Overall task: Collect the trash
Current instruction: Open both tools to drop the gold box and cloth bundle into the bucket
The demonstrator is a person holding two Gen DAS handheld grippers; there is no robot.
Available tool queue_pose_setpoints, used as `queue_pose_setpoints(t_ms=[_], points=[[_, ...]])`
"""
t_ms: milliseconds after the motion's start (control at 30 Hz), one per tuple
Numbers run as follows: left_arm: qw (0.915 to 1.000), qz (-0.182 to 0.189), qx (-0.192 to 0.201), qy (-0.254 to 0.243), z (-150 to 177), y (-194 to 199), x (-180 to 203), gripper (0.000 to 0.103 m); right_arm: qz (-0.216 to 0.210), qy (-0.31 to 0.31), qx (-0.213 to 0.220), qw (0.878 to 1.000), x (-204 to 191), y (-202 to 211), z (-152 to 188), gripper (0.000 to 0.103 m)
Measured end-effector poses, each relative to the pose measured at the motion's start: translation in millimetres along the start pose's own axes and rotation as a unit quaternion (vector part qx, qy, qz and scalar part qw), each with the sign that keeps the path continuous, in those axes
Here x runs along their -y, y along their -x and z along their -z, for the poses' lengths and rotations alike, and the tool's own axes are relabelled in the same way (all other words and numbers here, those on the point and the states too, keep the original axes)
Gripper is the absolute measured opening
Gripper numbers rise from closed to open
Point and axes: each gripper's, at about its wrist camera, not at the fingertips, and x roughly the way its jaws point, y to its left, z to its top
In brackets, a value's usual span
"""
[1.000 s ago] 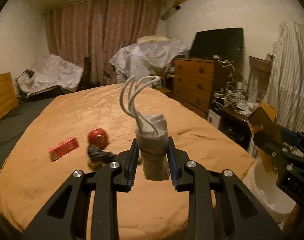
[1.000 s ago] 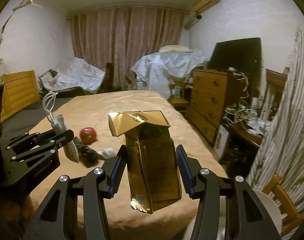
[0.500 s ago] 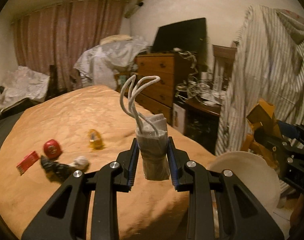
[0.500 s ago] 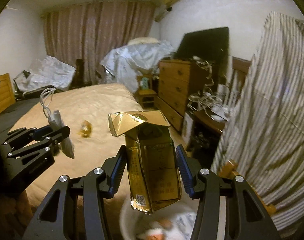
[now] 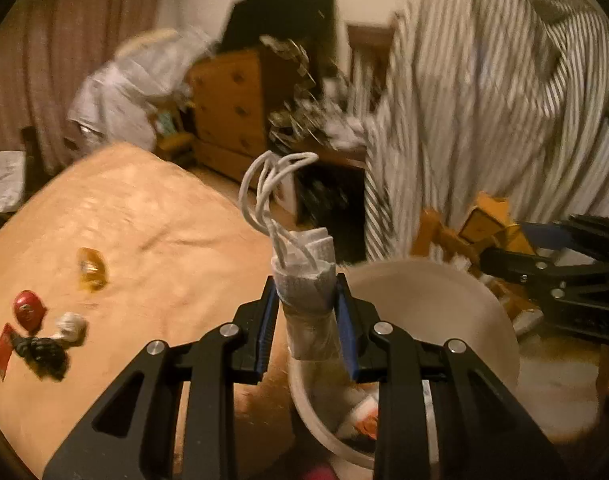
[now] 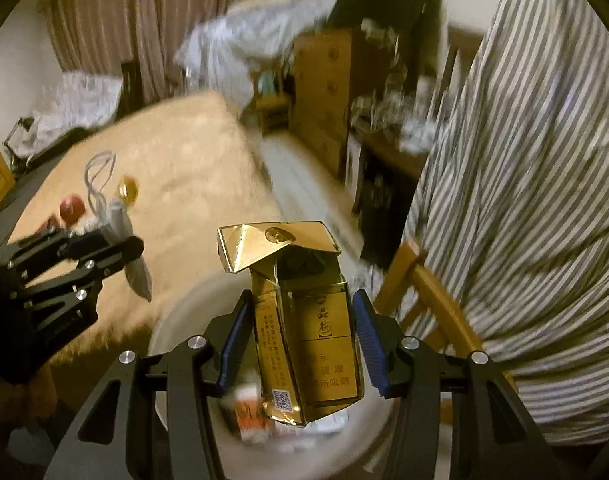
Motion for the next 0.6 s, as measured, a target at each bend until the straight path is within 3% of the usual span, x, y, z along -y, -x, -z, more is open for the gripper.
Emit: queue_pose_setpoints(t_ms=[133,233,433,600], points=[[0.9972,0.030,-0.053,-0.043,-6,-23,15,0.027,-0.013,0.012,-0.083,0.996,15,-29,0,0.051],[0.9906,0.063,-0.095,-0.075,-6,-39,27,0.027,-0.024,0.018,-0.125,0.992,25,-46,-4,0.051],[0.9797,0.087,-0.148,-0.103,4,-65,35,0.027,-0.031,0.028,-0.162,0.986,20,-61,0,0.052],[0.9795,0.082,-0.155,-0.099,6,-74,29,0.027,-0.038,0.027,-0.168,0.985,8,-60,9,0.052]])
